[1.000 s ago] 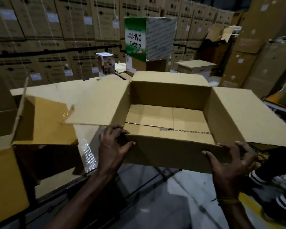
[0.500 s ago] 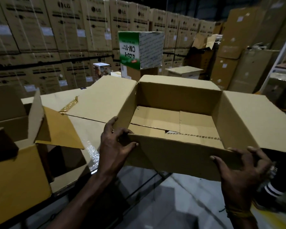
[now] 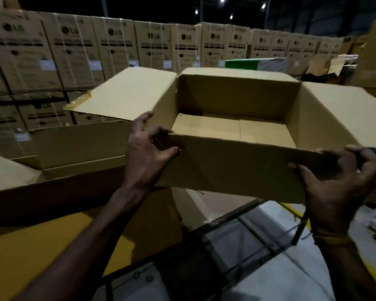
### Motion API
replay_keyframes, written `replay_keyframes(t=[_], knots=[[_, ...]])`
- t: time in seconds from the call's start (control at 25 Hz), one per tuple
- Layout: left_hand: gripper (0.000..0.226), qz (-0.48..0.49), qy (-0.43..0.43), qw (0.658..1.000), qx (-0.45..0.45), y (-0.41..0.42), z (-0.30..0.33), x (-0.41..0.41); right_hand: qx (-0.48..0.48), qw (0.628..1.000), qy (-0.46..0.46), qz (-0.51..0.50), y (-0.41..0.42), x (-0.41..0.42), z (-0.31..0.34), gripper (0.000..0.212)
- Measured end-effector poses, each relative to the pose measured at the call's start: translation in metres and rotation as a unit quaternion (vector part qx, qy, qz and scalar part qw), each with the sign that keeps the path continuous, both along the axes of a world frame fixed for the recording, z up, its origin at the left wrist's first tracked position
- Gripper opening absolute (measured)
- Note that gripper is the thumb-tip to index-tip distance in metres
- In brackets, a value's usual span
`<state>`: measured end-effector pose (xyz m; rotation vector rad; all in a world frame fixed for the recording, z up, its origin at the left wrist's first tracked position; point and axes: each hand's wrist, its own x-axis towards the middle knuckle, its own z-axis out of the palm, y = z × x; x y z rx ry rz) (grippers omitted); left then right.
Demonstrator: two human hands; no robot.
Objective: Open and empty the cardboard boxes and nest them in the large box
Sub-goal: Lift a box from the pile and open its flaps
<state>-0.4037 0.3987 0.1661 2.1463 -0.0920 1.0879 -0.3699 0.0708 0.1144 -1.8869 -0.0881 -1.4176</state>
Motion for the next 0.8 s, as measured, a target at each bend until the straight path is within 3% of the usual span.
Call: replay_keyframes(t=[0.16,0.44,0.8], knots=[[0.041,0.063,-0.04,0.997,0.01,0.107,0.029,-0.037,-0.001,0.998,-0.024,0.063,0.111,0.004,0.038,0.046],[0.047,0.187,-0.043,0.981,0.012,0.248,0.057,-0.083,-0.02,0.987,0.022,0.16,0.275,0.017,0.087,0.047],[0.053,0.224,0.04,0.974,-0.02,0.322,0.053,-0.117,-0.076,0.971,0.054,0.219,0.36,0.032,0.084,0.051]])
